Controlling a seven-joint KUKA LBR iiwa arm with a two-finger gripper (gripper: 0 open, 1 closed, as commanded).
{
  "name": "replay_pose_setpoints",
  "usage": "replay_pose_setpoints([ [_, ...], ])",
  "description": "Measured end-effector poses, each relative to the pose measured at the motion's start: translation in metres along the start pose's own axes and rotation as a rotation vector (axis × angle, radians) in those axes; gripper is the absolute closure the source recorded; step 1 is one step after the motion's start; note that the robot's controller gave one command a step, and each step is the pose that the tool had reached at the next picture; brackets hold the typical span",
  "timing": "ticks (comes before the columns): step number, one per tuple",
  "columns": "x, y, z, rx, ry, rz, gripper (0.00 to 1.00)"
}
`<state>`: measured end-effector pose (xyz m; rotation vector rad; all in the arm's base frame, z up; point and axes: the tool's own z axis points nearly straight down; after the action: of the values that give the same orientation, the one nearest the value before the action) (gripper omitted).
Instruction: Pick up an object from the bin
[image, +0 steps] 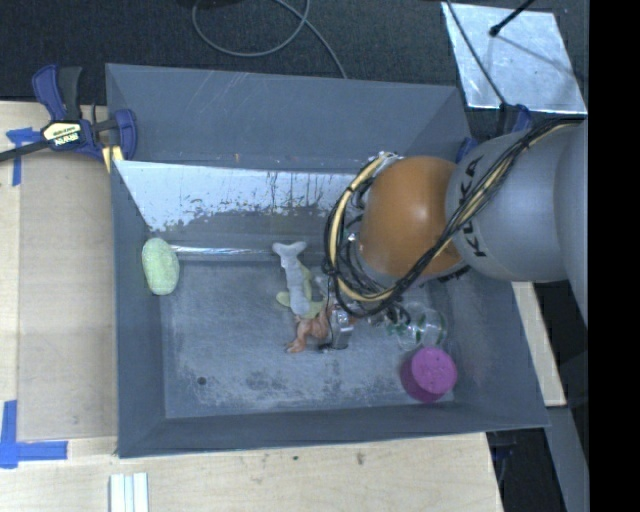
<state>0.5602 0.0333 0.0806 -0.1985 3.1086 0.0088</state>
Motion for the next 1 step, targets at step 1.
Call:
replay_pose_setpoints([
  [1,-0.0007,-0.0003,-0.0114,0.002,0.008,0.0,1.0],
])
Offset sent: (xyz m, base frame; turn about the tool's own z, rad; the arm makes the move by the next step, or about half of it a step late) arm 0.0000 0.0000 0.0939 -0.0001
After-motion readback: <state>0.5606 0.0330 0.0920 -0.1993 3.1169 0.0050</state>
